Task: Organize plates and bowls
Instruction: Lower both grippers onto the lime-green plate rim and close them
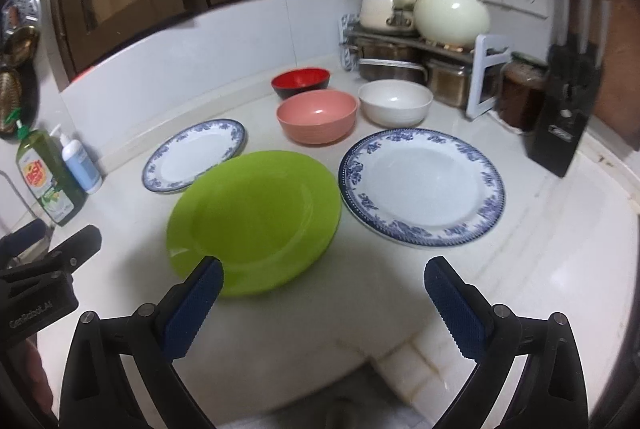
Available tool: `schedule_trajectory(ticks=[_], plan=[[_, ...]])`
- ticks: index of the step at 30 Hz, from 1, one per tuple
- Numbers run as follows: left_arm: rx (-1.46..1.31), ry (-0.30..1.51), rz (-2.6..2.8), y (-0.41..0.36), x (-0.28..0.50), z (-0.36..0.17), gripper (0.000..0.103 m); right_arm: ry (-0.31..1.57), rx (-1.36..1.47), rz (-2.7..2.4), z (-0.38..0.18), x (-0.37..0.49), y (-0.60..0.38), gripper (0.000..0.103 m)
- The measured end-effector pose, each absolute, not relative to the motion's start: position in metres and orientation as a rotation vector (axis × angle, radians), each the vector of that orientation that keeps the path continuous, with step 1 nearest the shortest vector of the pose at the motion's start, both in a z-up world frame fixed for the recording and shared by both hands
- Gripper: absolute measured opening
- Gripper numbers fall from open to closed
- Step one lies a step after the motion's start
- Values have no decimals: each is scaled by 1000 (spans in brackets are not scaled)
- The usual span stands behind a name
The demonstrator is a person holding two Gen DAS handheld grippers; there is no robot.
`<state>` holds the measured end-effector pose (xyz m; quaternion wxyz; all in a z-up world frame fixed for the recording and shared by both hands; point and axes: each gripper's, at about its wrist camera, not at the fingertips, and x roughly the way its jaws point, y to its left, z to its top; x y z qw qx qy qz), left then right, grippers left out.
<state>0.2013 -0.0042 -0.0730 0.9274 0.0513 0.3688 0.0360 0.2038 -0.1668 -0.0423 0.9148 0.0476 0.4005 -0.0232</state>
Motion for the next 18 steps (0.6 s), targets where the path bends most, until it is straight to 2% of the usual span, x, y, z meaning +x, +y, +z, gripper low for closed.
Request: schedule_trajectory(ticks=[9, 18], plan=[[137, 852, 92, -9, 258, -100, 102, 948, 129, -33, -77, 251, -176, 98], [155, 954, -23, -12, 318, -135, 93, 1042, 186, -84, -107, 289, -179, 83]])
